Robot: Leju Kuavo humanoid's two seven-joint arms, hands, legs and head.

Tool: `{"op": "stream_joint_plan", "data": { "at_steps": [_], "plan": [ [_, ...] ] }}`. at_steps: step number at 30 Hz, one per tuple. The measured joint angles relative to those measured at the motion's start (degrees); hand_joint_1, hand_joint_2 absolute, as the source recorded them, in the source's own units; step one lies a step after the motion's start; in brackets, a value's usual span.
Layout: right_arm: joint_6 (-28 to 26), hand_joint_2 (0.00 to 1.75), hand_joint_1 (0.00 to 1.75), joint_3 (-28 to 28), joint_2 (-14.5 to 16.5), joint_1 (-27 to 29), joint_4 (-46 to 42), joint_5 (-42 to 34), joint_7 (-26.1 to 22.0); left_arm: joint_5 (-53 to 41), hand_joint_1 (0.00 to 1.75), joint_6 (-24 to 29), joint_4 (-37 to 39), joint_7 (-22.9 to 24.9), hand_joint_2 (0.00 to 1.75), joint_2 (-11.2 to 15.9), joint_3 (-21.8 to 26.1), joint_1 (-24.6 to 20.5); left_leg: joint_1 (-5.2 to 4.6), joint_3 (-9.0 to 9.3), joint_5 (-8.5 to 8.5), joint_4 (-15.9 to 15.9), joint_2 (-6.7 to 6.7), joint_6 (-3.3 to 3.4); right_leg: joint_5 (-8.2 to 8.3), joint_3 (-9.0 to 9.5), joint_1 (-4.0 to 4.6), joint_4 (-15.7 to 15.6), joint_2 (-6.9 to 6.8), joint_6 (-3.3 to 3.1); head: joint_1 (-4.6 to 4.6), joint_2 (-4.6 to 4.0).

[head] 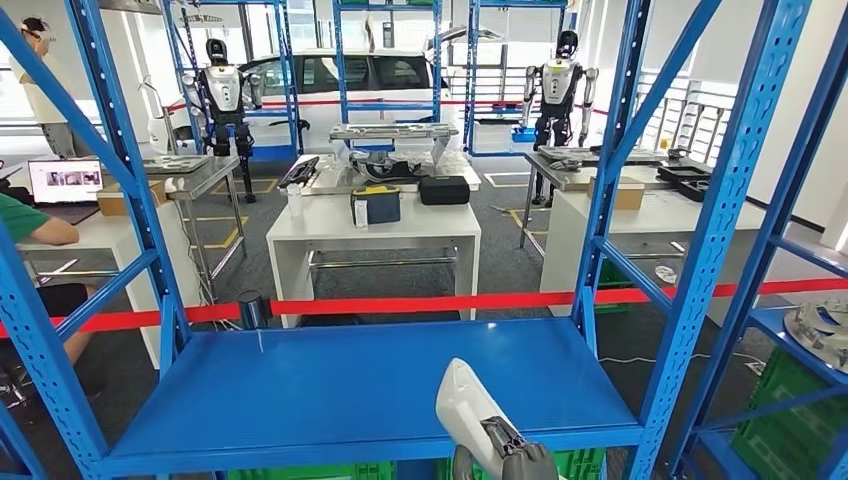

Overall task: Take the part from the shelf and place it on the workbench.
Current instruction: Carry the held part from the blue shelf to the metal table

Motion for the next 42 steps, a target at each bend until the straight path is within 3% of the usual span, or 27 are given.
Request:
{"op": "stream_joint_plan", "data": {
  "at_steps": [2,4,5,8,9,12,13,14,15,17,19,21,23,24,26,27,28,29,30,32,34,35,36,38,39,40,42],
  "plan": [
    [0.42,1.75,1.75,-0.04,0.00,0.00,0.07,-1.03,-0.66,-0.35,0.00,-0.39,0.01,-0.07,1.75,-0.25,0.01,0.13,0.09,-2.09,1.02,0.94,0.00,-0.33,2.49,5.29,0.00,-6.23,-0.07,-0.08,0.04,-0.01],
    [0.46,1.75,1.75,-0.25,0.01,0.37,-0.10,-1.33,-0.98,-0.89,0.00,-0.87,0.00,0.10,1.75,-0.36,0.01,0.14,0.06,-3.39,1.86,1.88,-0.12,-0.92,1.27,10.41,0.21,-14.08,-0.11,-0.42,-0.01,0.00],
    [0.43,1.75,1.75,-0.43,0.01,0.70,-0.26,-1.32,-1.04,-1.16,0.00,-1.06,-0.01,0.20,1.75,-0.38,0.01,0.15,0.05,-3.62,2.28,2.06,-0.18,-1.27,0.33,11.49,0.38,-16.11,-0.09,-0.69,-0.03,0.00],
    [0.67,1.75,1.75,-1.14,0.02,1.88,-0.84,-0.56,-1.02,-1.88,0.00,-1.47,0.00,0.44,1.75,-0.39,0.01,0.17,0.26,-4.07,2.95,2.00,-0.30,-2.42,1.22,10.80,0.49,-16.93,-0.07,-1.94,-0.08,-0.02],
    [0.81,1.75,1.75,-1.33,0.03,2.23,-1.04,-0.25,-0.99,-2.03,0.00,-1.56,0.00,0.49,1.75,-0.40,0.01,0.15,0.36,-4.56,1.48,2.90,-0.38,-2.81,1.99,10.13,0.39,-17.03,-0.12,-2.40,-0.10,-0.02],
    [0.83,1.75,1.75,-1.92,0.08,3.20,-1.68,0.02,-1.00,-2.27,0.00,-1.82,-0.01,0.54,1.75,-0.49,0.01,-0.05,0.71,-6.55,-6.98,11.43,-0.52,-3.80,4.24,7.62,0.29,-17.07,-0.17,-3.02,-0.20,-0.02],
    [0.82,1.75,1.75,-2.10,0.09,3.52,-1.80,0.01,-1.04,-2.31,0.00,-1.87,-0.01,0.46,1.75,-0.52,0.01,-0.13,0.78,-6.85,-8.45,14.86,-0.52,-4.02,4.96,6.80,0.32,-17.00,-0.17,-2.98,-0.23,-0.02],
    [0.82,1.75,1.75,-2.26,0.09,3.82,-1.86,0.01,-1.12,-2.31,0.00,-1.88,-0.01,0.34,1.75,-0.54,0.01,-0.22,0.81,-6.62,-8.50,17.18,-0.52,-4.12,5.65,5.94,0.34,-16.90,-0.20,-2.90,-0.23,-0.02],
    [0.82,1.75,1.75,-2.38,0.10,4.10,-1.96,0.01,-1.25,-2.27,0.00,-1.84,-0.01,0.20,1.75,-0.55,0.01,-0.34,0.83,-5.66,-7.44,17.95,-0.52,-4.15,6.36,5.01,0.34,-16.76,-0.23,-2.77,-0.25,-0.01],
    [0.82,1.75,1.75,-2.61,0.19,4.48,-2.35,0.11,-1.61,-2.09,0.00,-1.60,-0.03,0.02,1.75,-0.55,0.01,-0.69,0.84,-0.91,-4.66,13.44,-0.59,-3.88,7.65,3.33,0.34,-16.48,-0.26,-2.43,-0.23,-0.01],
    [0.81,1.75,1.75,-2.94,0.46,4.62,-2.97,0.41,-1.86,-1.83,0.00,-1.00,-0.13,0.33,1.75,-0.50,0.01,-1.13,0.59,5.39,-5.35,4.84,-0.91,-3.22,8.82,2.31,0.39,-16.36,-0.27,-1.85,-0.22,-0.01],
    [0.76,1.75,1.75,-3.26,0.75,4.82,-3.48,0.68,-1.95,-1.66,0.00,-0.33,-0.22,1.02,1.75,-0.41,0.01,-1.35,0.07,7.94,-6.77,0.10,-1.14,-2.30,10.00,2.01,0.24,-16.65,-0.34,-1.09,-0.19,-0.01],
    [0.66,1.75,1.75,-3.46,0.87,5.29,-3.68,0.76,-2.01,-1.62,0.00,0.11,-0.21,1.63,1.75,-0.32,0.01,-1.17,-0.06,7.14,-5.81,-0.48,-0.88,-1.19,10.57,1.69,0.02,-16.83,-0.26,-0.32,-0.17,-0.01],
    [0.54,1.75,1.75,-3.60,0.90,5.63,-3.72,0.76,-2.03,-1.64,0.00,0.28,-0.20,1.86,1.75,-0.22,0.02,-1.02,0.00,6.60,-5.11,-0.63,-0.67,-0.58,9.43,1.29,-0.04,-16.13,-0.18,-0.05,-0.16,-0.01],
    [0.04,1.75,1.75,-3.91,0.89,6.31,-3.73,0.72,-2.14,-1.89,0.00,0.54,-0.19,1.95,1.75,0.01,0.04,-0.74,0.07,5.11,-3.64,-0.73,-0.28,0.28,4.15,-0.13,-0.11,-11.74,-0.04,0.21,-0.12,-0.01],
    [-0.30,1.75,1.75,-4.09,0.88,6.66,-3.73,0.68,-2.27,-2.15,0.00,0.60,-0.20,1.93,1.75,0.16,0.04,-0.64,-0.02,4.13,-2.86,-0.65,-0.25,0.53,1.05,-0.96,-0.08,-8.06,-0.05,0.26,-0.08,-0.01],
    [-0.64,1.75,1.75,-4.26,0.86,7.00,-3.73,0.63,-2.42,-2.39,0.00,0.63,-0.20,1.88,1.75,0.27,0.04,-0.58,-0.13,3.07,-2.03,-0.51,-0.21,0.62,-0.89,-1.54,-0.05,-4.42,-0.04,0.28,-0.06,-0.01],
    [-0.91,1.75,1.75,-4.42,0.85,7.34,-3.73,0.58,-2.55,-2.59,0.00,0.64,-0.20,1.85,1.75,0.34,0.04,-0.53,-0.24,1.86,-1.16,-0.31,-0.18,0.65,-1.49,-1.64,0.03,-1.50,-0.04,0.25,-0.05,-0.01],
    [-1.13,1.75,1.75,-4.55,0.83,7.60,-3.73,0.53,-2.68,-2.68,0.00,0.64,-0.20,1.82,1.75,0.37,0.04,-0.49,-0.30,0.59,-0.37,-0.03,-0.14,0.62,-0.54,-0.90,0.15,-0.38,-0.04,0.14,-0.04,-0.01],
    [-1.40,1.75,1.75,-4.66,0.81,7.89,-3.73,0.34,-2.73,-2.69,0.00,0.64,-0.19,1.78,1.75,0.40,0.04,-0.44,-0.33,-1.79,1.00,0.71,-0.05,0.44,2.61,3.48,0.44,-4.02,-0.06,-0.23,-0.03,-0.01],
    [-1.43,1.75,1.75,-4.68,0.82,7.97,-3.84,0.07,-2.63,-2.73,0.00,0.63,-0.19,1.72,1.75,0.42,0.05,-0.43,-0.44,-3.46,2.12,1.47,-0.05,0.03,1.97,9.79,0.82,-12.47,-0.14,-0.71,0.01,-0.01],
    [-1.43,1.75,1.75,-4.68,0.83,8.01,-3.95,-0.02,-2.57,-2.76,0.00,0.63,-0.20,1.66,1.75,0.43,0.04,-0.43,-0.44,-3.87,2.67,1.67,-0.06,-0.27,0.95,11.81,0.98,-15.76,-0.16,-0.97,0.02,-0.01],
    [-1.43,1.75,1.75,-4.68,0.83,8.06,-4.07,-0.06,-2.53,-2.80,0.00,0.63,-0.20,1.60,1.75,0.43,0.04,-0.40,-0.39,-4.05,3.23,1.64,-0.04,-0.62,0.15,12.66,1.16,-17.58,-0.18,-1.25,0.02,-0.01],
    [-1.47,1.75,1.75,-4.68,0.83,8.24,-4.22,-0.05,-2.47,-2.83,0.00,0.63,-0.19,1.50,1.75,0.50,0.04,-0.21,-0.22,-4.22,3.96,1.36,-0.09,-1.38,0.98,12.02,1.17,-18.15,-0.25,-1.93,0.01,-0.03],
    [-1.47,1.75,1.75,-4.68,0.83,8.32,-4.27,-0.08,-2.45,-2.83,0.00,0.64,-0.18,1.48,1.75,0.55,0.04,-0.09,-0.13,-4.52,3.03,1.78,-0.23,-1.79,1.74,11.52,1.08,-18.26,-0.32,-2.32,0.00,-0.04],
    [-1.46,1.75,1.75,-4.68,0.83,8.44,-4.37,-0.12,-2.44,-2.82,0.00,0.64,-0.16,1.46,1.75,0.59,0.05,0.05,-0.05,-5.01,0.92,3.08,-0.39,-2.20,2.59,10.87,0.91,-18.42,-0.39,-2.65,-0.03,-0.05],
    [-1.42,1.75,1.75,-4.68,0.83,8.71,-4.66,-0.28,-2.46,-2.82,0.00,0.64,-0.11,1.42,1.75,0.62,0.04,0.20,0.35,-6.18,-5.49,8.78,-0.59,-3.00,4.20,9.18,0.75,-18.46,-0.44,-3.02,-0.10,-0.07]
  ]
}}
